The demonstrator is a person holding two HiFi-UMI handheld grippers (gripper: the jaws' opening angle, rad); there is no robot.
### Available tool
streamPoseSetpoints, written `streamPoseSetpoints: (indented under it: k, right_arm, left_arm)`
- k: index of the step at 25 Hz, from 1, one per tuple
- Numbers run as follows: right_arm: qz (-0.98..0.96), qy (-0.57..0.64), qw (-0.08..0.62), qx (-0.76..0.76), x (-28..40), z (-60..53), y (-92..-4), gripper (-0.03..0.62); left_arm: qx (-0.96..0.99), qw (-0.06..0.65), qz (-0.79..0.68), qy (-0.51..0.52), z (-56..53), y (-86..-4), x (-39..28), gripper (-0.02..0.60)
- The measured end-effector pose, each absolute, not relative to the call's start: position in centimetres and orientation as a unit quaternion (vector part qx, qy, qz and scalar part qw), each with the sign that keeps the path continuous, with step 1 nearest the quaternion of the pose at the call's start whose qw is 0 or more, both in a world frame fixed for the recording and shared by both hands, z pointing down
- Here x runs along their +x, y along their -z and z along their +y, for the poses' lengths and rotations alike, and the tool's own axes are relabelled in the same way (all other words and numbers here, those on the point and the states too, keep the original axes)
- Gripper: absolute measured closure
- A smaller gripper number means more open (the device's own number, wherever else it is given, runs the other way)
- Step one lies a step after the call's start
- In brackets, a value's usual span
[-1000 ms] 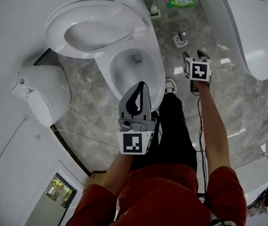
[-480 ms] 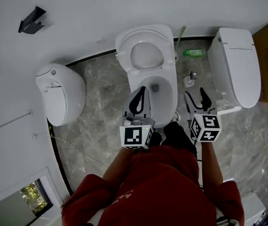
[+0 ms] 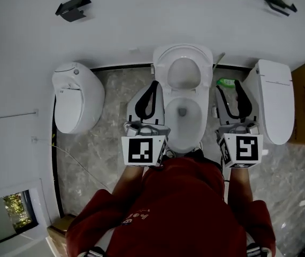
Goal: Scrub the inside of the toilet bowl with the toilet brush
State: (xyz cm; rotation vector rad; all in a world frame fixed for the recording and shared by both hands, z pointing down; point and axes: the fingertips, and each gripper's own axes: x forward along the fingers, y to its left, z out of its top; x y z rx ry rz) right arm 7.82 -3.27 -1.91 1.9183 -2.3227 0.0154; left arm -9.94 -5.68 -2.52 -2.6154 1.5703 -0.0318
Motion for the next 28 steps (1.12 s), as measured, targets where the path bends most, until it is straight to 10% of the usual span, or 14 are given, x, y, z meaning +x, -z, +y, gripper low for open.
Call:
streamPoseSetpoints:
  k: [7,28]
  right_arm:
    - [-0.760,0.034,0.041,0.648,7.8,-3.8,5.1,0.594]
    - [-0.753,0.042,0.038,0.656,7.9,-3.0,6.0,0.594]
  left_arm:
    - [-0.858,0.056,0.510,0.009,-6.0,5.0,-9.8,0.583]
    - [-0.863,0.059,0.502,0.004,-4.5,5.3,-9.6,0.582]
